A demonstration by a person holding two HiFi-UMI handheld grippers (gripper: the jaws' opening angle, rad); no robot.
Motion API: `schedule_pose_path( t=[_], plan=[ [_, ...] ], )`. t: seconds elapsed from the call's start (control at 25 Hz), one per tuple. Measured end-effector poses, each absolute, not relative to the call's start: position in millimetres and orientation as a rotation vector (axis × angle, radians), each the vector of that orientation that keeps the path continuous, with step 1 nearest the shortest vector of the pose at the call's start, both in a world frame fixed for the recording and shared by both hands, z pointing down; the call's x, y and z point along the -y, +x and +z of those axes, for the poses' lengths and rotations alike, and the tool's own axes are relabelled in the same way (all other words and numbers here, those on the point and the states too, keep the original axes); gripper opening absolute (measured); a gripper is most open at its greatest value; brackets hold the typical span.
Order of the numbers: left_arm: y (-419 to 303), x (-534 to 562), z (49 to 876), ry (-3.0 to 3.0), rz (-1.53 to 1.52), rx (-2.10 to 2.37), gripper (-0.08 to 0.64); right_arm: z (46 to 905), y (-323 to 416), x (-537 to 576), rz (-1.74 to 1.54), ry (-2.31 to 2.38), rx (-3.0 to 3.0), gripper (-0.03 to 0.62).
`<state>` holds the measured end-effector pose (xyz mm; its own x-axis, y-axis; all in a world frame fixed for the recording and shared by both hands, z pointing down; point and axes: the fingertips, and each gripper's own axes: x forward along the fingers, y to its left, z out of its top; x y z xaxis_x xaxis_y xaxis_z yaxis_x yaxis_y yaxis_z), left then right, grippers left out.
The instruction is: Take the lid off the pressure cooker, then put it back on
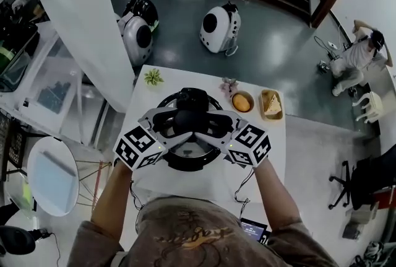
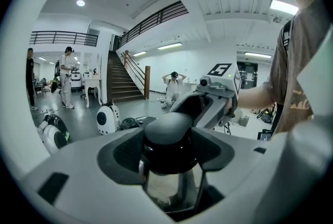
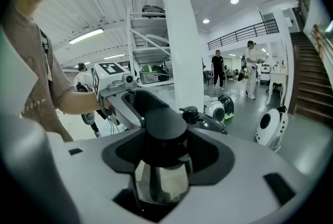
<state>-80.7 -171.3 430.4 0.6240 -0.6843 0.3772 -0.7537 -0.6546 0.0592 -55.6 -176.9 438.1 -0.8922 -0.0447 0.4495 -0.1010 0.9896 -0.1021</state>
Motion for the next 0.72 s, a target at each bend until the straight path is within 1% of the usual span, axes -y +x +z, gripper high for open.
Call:
schedule_pose_path(
  t=[0.16,0.36,0.4,0.56,0.72],
  plan=[
    [-82.3,170.9,430.0,2.639,0.477,1.216,0.287,437.6,-56.6,177.0,0.142,0.125,2.685,0.25],
    [-87.9,164.0,425.9,2.588,0.451,1.404,0.285,435.7,-53.4,177.0,0.091,0.199,2.723,0.25],
    [-88.1,160.8,423.6,2.578,0.434,1.44,0.285,434.4,-50.5,176.4,0.09,0.212,2.736,0.236],
    [-84.1,142.4,411.7,2.565,0.361,1.514,0.285,423.0,-37.4,170.7,0.091,0.25,2.794,0.218],
    [-78.2,121.6,401.4,2.568,0.304,1.515,0.285,413.9,-28.2,157.2,0.105,0.293,2.83,0.216]
  ],
)
